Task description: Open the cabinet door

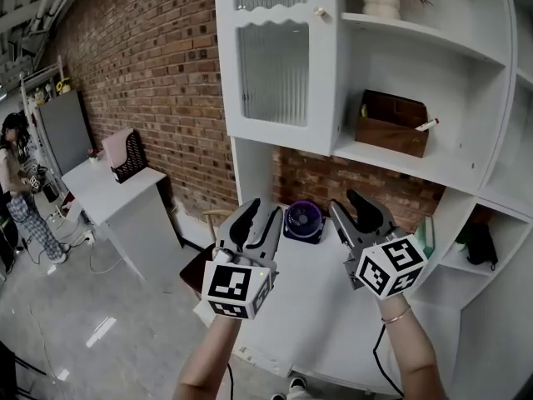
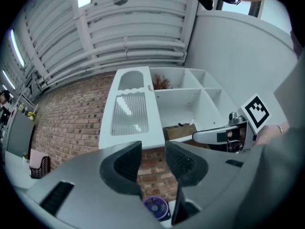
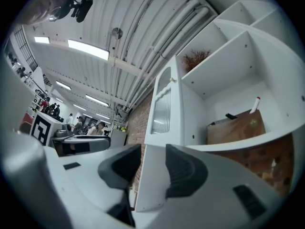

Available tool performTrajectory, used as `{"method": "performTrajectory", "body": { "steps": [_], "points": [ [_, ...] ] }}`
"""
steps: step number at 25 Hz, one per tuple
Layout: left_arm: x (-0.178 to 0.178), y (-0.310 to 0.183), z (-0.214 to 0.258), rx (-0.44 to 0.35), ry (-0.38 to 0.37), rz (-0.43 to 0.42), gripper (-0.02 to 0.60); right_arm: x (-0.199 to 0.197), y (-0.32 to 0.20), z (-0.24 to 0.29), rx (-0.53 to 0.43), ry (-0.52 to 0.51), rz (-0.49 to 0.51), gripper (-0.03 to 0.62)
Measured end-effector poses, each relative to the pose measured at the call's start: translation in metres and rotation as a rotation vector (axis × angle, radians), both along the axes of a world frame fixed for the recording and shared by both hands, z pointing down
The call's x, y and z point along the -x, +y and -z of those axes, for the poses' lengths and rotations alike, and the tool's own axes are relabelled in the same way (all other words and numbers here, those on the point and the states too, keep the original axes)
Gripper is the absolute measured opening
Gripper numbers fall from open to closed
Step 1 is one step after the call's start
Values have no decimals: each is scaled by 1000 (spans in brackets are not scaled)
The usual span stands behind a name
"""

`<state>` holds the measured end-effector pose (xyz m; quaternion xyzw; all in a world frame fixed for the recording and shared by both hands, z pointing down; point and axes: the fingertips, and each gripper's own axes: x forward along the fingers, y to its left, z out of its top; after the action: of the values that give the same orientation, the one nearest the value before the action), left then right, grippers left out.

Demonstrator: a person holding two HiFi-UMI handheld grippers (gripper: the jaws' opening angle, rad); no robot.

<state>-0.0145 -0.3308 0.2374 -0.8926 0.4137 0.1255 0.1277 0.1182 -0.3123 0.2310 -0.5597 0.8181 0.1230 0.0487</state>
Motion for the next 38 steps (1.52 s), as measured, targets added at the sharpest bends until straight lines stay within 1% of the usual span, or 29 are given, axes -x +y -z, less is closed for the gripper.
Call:
{"method": "performTrajectory", "body": {
  "steps": [7,12,19,24,31,38],
  "points": [
    [-27,-28,57,-97,8,-20,140,4,-40,34,-48,88,-5,153],
    [-46,-45,99,-177,-17,-3,140,-3,-61,61,-87,100,-16,153],
    [-68,-69,168,-281,-11,32,140,-17,-79,96,-142,116,-35,155],
    [-85,-86,209,-303,4,34,140,-28,-89,114,-164,131,-42,155],
    [-100,-113,269,-321,43,53,150,-28,-99,138,-204,133,-23,156],
    [-119,-120,309,-356,19,79,155,-25,-105,146,-219,137,-7,160]
  ]
}}
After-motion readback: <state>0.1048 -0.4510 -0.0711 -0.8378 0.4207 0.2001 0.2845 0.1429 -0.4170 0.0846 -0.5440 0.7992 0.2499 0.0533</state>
